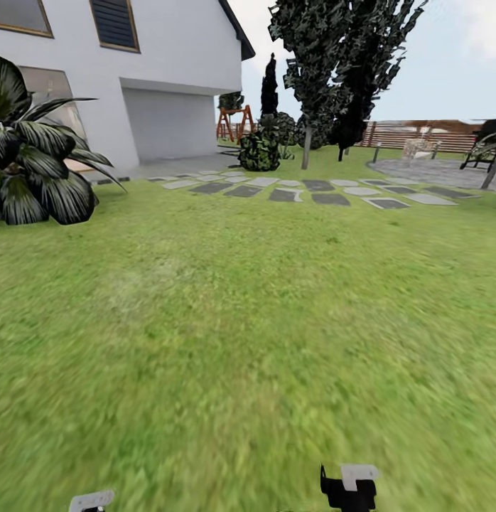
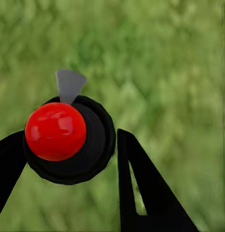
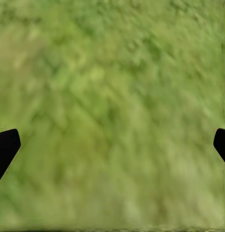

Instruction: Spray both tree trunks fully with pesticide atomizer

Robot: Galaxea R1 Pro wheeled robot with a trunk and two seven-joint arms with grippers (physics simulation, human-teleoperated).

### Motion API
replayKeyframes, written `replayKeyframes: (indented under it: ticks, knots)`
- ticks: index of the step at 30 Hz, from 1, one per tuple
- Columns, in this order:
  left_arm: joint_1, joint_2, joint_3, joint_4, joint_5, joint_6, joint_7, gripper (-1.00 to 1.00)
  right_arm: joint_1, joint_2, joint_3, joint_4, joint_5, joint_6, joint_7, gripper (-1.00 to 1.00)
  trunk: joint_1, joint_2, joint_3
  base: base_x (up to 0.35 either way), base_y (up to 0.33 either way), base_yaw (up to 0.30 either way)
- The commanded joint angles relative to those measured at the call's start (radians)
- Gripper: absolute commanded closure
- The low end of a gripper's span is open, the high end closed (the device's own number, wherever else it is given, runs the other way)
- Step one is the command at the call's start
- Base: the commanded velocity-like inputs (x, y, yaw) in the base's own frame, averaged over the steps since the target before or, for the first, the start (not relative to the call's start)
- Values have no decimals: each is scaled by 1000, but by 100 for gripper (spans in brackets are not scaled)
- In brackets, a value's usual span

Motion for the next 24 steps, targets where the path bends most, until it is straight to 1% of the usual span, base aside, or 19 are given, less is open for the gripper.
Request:
replayKeyframes:
  ticks: [1, 18, 24]
  knots:
    - [0, 0, 0, 0, 0, 0, 0, 100, 0, 0, 0, 0, 0, 0, 0, -100, 0, 0, 0, 0, 0, -300]
    - [0, 0, 0, 0, -1, 0, 0, 100, 0, 0, 0, 0, 0, 0, 0, -100, 0, 0, 0, 0, 0, -300]
    - [0, 0, 0, 0, -1, 0, 0, 100, 0, 0, 0, 0, 0, 0, 0, -100, 0, 0, -3, 0, 0, -292]
